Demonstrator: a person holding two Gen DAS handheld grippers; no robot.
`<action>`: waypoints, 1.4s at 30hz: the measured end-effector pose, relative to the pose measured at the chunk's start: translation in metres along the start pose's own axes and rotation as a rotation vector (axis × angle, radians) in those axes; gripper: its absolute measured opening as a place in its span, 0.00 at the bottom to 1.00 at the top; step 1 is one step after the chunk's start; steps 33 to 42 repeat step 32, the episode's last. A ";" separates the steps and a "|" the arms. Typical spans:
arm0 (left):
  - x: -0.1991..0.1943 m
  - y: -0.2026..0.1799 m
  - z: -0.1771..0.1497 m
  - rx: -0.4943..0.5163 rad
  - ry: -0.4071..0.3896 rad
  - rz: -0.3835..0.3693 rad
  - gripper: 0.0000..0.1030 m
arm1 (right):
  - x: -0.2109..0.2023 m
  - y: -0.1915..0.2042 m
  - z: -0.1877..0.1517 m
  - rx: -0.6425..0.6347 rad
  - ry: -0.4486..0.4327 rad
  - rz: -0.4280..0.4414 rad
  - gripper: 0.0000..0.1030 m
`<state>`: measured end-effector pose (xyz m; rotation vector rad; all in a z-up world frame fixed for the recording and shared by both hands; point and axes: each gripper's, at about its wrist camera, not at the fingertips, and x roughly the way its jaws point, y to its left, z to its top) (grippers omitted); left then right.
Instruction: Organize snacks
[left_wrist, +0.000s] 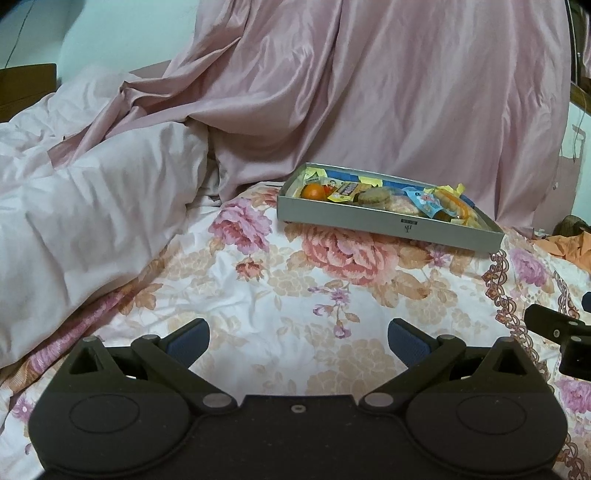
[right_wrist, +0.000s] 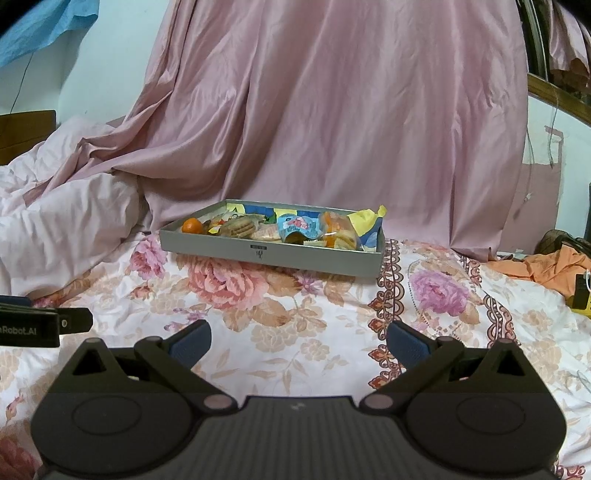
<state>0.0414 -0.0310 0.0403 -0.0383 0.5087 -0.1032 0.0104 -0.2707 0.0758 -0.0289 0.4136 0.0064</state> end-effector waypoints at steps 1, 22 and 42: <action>0.000 0.000 -0.001 0.000 0.002 -0.001 0.99 | 0.001 0.000 -0.001 -0.001 0.002 0.001 1.00; -0.003 -0.007 -0.003 0.015 0.025 -0.047 0.99 | 0.009 0.001 -0.008 -0.014 0.024 0.012 1.00; -0.002 -0.007 -0.004 0.030 0.017 -0.022 0.99 | 0.010 0.003 -0.010 -0.021 0.026 0.018 1.00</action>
